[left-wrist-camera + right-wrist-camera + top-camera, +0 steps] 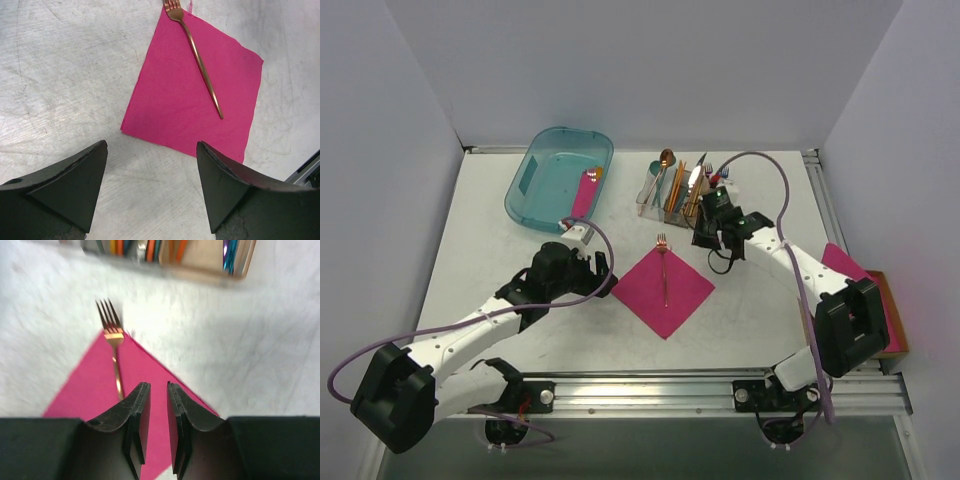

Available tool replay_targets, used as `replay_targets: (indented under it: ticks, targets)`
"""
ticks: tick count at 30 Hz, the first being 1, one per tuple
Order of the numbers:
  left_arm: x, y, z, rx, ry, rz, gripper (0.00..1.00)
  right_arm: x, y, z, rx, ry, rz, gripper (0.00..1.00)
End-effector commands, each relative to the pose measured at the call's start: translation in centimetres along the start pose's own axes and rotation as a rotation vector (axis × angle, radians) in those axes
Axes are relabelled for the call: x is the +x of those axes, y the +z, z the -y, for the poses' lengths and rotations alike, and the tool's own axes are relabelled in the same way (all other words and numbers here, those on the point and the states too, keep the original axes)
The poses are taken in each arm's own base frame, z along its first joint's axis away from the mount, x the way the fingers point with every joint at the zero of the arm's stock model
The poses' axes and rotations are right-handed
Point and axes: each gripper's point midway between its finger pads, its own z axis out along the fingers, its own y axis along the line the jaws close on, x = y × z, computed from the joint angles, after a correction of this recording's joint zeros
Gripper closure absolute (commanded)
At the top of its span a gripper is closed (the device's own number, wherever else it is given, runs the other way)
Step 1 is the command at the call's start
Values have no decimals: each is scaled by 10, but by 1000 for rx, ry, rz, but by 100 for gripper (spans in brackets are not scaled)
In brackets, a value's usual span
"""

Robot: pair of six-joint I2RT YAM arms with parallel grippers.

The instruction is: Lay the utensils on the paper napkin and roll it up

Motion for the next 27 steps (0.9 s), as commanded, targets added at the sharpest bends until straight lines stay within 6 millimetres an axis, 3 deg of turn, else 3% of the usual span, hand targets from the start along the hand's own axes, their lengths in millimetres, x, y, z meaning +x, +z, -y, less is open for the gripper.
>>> replay_targets:
  ticks: [1,4,11,19,27]
  targets:
    - [-12,-3,3,12,13,44,19,-51,-4,-4,16,36,84,78]
    - [-13,-2,2,7,13,46,19,-83,5,-20,2,74,127,79]
    - [-13,-2,2,5,14,46,19,-129,40,-52,-33,158,184,75]
    - [-12,-3,2,9,13,47,19,-149,96,-72,-60,164,221,69]
    - [-11,-3,2,15,12,45,19,-157,132,-67,-45,176,238,69]
